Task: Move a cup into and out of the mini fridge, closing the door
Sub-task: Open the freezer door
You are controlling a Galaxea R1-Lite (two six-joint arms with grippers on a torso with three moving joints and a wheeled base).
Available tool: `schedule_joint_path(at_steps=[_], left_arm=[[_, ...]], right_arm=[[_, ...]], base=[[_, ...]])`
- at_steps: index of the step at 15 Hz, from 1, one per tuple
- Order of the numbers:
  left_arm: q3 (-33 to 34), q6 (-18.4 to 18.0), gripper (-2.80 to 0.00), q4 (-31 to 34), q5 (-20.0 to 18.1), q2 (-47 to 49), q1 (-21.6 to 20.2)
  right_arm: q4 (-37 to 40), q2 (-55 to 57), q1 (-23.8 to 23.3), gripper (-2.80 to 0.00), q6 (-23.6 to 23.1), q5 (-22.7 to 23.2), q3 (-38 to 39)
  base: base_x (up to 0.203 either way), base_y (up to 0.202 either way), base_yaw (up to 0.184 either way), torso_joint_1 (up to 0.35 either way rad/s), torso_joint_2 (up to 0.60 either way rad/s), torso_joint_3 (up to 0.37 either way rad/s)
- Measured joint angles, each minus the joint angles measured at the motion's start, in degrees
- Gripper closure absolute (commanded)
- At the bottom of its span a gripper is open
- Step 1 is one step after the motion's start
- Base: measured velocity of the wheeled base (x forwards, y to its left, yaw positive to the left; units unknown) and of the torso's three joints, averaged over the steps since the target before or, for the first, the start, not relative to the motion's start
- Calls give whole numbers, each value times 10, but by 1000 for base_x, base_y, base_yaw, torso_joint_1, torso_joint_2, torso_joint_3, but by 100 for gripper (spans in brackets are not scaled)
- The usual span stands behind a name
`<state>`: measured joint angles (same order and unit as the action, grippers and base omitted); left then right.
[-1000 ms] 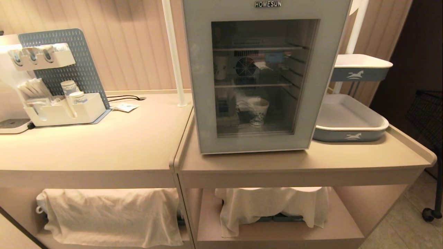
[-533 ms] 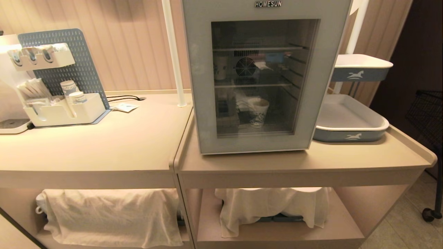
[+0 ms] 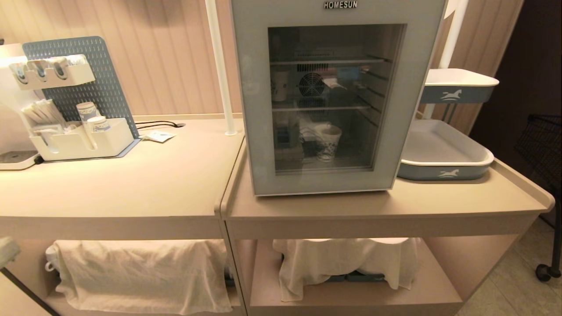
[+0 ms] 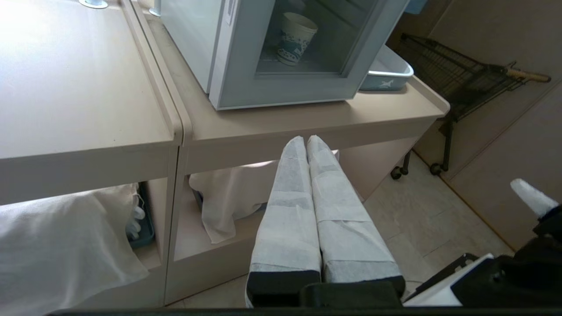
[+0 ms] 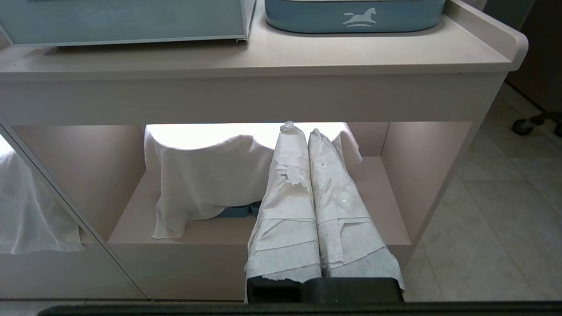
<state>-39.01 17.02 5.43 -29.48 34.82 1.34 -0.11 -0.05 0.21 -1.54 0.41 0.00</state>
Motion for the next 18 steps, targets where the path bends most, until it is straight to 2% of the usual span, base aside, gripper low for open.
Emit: schedule_joint_path(at_steps=[5,9,12,18], left_arm=[[-8,9,0,-58,8,62,-1],[-11,27,0,-131,-38,134,-1],[-8,62,0,-238,-70,208,0],[-29,85,0,-465,-79,378,0]], right_arm=[[0,0,0,0,0,0,0],[0,0,0,0,0,0,0],[0,0,0,0,0,0,0],[0,0,0,0,0,0,0]], base=[[0,0,0,0,0,0],[0,0,0,0,0,0],[0,0,0,0,0,0],[0,0,0,0,0,0]])
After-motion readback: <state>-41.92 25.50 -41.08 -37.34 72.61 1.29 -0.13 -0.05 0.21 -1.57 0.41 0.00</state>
